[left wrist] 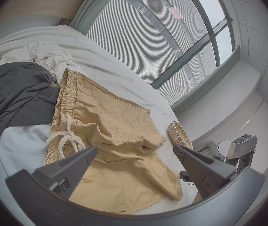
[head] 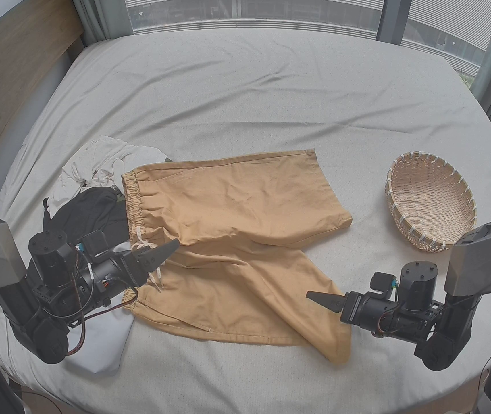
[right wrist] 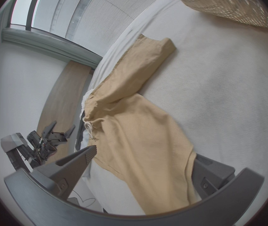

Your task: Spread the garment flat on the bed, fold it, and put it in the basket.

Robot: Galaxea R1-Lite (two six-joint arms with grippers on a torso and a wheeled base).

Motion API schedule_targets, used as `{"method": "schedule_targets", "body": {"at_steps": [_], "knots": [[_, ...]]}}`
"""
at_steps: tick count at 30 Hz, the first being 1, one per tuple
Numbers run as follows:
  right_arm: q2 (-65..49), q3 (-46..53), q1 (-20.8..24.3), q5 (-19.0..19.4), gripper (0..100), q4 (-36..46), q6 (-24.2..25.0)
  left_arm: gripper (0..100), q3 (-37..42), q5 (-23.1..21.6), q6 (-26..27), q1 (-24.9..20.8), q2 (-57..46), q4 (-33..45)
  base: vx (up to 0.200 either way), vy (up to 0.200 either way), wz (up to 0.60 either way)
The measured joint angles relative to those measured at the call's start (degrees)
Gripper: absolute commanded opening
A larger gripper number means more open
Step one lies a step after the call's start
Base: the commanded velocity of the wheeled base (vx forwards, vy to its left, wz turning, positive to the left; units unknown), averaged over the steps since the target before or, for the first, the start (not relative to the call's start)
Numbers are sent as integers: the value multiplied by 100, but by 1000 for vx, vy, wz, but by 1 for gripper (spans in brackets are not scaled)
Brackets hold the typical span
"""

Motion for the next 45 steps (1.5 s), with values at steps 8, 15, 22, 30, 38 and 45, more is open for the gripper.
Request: {"method": "schedule_targets", "body": {"at_steps": [8, 15, 22, 30, 38, 45], "knots": [[-378, -312, 304, 29, 100, 5, 118, 100, 0, 0, 0, -6, 18, -2, 0, 0, 0], [-279, -494, 79, 24, 100, 5, 110, 100, 7, 0, 11, -13, 21, 0, 0, 0, 0], [134, -577, -279, 20, 100, 5, 88, 100, 33, -2, 11, -28, 21, -2, 0, 0, 0], [399, -887, -425, 18, 100, 2, 107, 100, 44, 0, 11, -28, 22, -2, 0, 0, 0], [297, -1142, -510, 5, 100, 0, 124, 100, 44, -2, 10, -27, 32, 0, 0, 0, 0], [-304, -1237, -571, 22, 100, 0, 134, 100, 44, 0, 7, -22, 32, -2, 0, 0, 0]]}}
